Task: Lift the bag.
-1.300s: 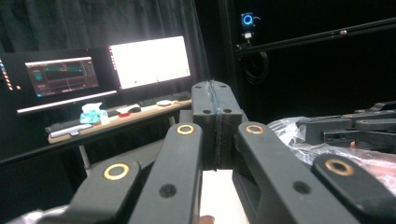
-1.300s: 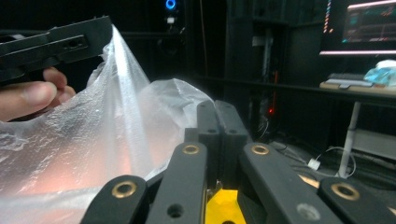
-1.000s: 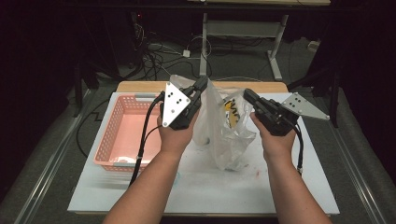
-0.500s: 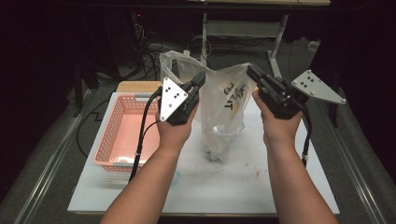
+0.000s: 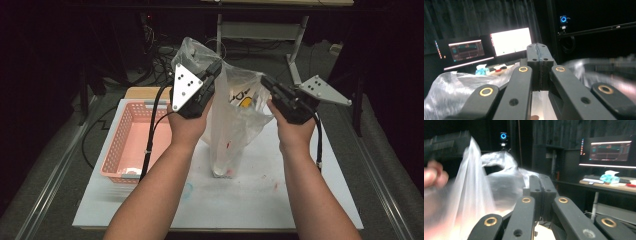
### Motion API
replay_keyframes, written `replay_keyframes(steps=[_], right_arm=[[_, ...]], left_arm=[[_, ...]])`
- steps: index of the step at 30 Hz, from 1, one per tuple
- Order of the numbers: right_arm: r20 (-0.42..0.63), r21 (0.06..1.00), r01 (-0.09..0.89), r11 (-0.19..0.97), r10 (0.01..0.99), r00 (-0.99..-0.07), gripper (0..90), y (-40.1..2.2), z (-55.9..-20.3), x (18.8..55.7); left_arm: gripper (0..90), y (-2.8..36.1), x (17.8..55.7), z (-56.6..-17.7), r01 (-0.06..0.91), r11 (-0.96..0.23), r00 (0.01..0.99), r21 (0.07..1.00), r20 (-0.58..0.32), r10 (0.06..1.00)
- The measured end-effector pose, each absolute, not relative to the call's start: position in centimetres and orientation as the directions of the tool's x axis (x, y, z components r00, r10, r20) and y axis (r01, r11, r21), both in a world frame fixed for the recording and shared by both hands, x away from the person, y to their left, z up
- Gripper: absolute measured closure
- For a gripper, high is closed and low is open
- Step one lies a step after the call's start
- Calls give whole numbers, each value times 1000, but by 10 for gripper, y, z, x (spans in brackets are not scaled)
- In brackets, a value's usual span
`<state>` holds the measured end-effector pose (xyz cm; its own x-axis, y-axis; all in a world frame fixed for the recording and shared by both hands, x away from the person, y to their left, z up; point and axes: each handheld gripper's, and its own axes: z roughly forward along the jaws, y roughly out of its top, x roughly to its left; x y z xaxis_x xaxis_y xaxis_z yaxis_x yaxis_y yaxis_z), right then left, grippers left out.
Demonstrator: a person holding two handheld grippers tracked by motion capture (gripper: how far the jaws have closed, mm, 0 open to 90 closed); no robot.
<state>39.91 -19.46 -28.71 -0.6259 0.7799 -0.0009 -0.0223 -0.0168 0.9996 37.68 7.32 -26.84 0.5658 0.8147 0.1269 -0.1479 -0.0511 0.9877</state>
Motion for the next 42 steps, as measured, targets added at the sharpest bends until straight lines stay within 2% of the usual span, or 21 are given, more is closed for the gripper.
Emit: replay_keyframes(steps=[10,16,21,27,29,35,42], right_arm=[[-23,998,-68,-18,827,-562,900,-209,-241,422],[-14,1000,-12,8,838,-545,900,-215,-265,429],[9,999,31,9,842,-540,900,-222,-284,430],[6,999,37,17,833,-553,900,-225,-289,427],[8,999,41,19,825,-564,861,-226,-289,426],[16,999,46,13,814,-581,785,-228,-288,421],[7,999,43,23,808,-589,767,-229,-290,416]], left_arm=[[884,70,391,-274,-118,-49,569,992,108,815],[884,66,402,-291,-40,-66,583,997,77,809],[882,67,402,-298,-22,-70,587,997,69,807],[878,70,401,-301,-8,-86,592,996,74,802],[870,72,400,-301,2,-86,598,996,68,799],[773,75,398,-301,24,-107,614,994,70,786],[700,81,393,-302,46,-122,623,991,67,779]])
